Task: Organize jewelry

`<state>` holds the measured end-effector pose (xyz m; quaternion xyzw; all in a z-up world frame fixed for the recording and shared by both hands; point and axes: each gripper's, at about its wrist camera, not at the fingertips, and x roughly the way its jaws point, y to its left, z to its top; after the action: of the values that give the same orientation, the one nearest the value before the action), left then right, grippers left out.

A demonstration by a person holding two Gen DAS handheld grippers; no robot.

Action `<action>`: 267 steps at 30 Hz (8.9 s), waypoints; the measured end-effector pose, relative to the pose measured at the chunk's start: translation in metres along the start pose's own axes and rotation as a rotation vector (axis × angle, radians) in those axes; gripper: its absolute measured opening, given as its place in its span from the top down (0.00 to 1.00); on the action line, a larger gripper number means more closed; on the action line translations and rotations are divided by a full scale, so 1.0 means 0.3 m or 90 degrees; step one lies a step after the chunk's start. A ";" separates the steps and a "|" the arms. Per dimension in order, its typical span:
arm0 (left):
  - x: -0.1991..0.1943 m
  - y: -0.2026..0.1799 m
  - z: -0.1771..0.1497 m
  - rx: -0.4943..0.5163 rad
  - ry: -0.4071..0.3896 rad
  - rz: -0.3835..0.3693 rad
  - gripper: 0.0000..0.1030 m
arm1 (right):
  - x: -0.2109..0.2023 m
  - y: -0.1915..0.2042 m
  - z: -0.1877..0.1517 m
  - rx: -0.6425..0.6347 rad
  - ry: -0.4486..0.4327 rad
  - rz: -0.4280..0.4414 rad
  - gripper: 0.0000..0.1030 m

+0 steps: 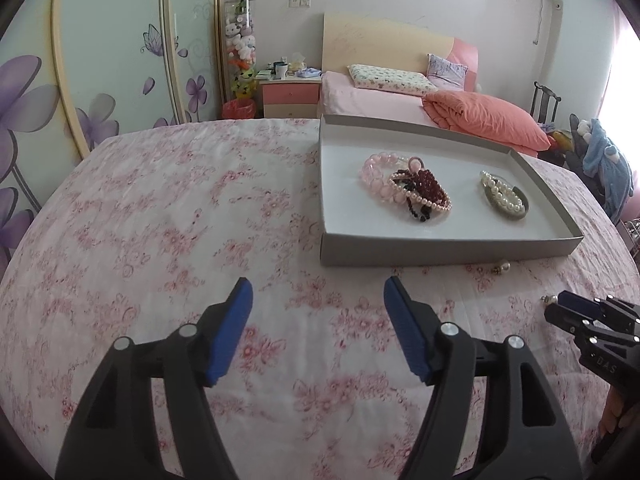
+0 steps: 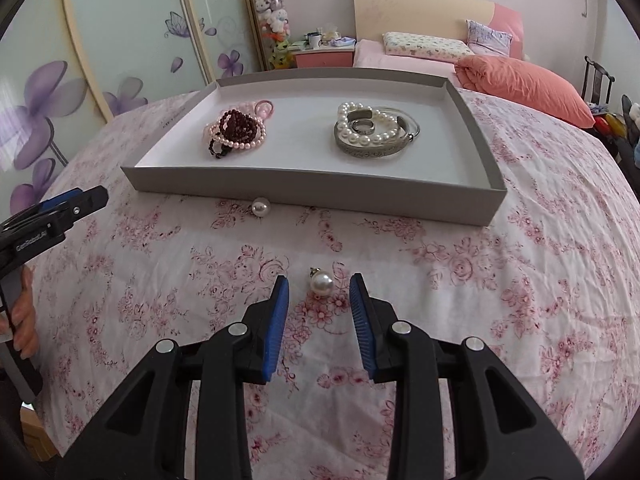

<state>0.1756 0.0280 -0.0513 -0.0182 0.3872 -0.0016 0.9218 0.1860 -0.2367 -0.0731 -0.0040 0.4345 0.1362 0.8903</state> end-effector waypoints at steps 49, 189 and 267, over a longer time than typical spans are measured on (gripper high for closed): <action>0.183 -0.551 0.023 0.015 0.079 -0.022 0.51 | -0.018 -0.154 -0.015 0.069 -0.014 -0.083 0.86; 0.100 -0.304 0.262 0.061 -0.162 -0.049 0.75 | -0.022 -0.085 0.322 0.105 -0.257 0.002 0.84; -0.413 -0.110 -0.127 0.018 -0.189 -0.005 0.04 | -0.415 0.071 -0.091 0.070 -0.253 -0.036 0.02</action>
<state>0.0619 -0.0040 0.0116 -0.0064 0.2463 -0.0081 0.9691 0.0867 -0.2495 0.0087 0.0596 0.2570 0.0854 0.9608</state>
